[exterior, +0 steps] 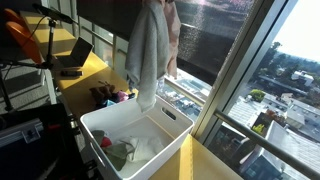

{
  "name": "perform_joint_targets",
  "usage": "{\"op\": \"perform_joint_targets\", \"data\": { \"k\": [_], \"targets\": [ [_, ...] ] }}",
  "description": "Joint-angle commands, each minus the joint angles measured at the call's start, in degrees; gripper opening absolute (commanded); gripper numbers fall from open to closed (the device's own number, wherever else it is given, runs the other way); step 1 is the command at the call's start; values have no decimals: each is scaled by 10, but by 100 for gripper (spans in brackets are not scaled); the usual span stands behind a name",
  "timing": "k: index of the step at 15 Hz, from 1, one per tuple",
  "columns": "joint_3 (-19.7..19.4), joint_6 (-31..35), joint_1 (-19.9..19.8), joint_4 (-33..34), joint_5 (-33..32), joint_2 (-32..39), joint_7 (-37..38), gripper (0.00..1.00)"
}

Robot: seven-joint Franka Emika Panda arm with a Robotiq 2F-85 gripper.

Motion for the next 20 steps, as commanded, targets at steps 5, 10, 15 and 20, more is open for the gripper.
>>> {"op": "perform_joint_targets", "data": {
  "k": [5,10,15,20],
  "targets": [
    [56,-57,74,32,-17,-58,39,0],
    [69,-42,94,-25,-22,-54,40,0],
    [68,-24,98,-105,-13,-46,36,0],
    [70,12,99,-171,-17,-21,42,0]
  ]
}}
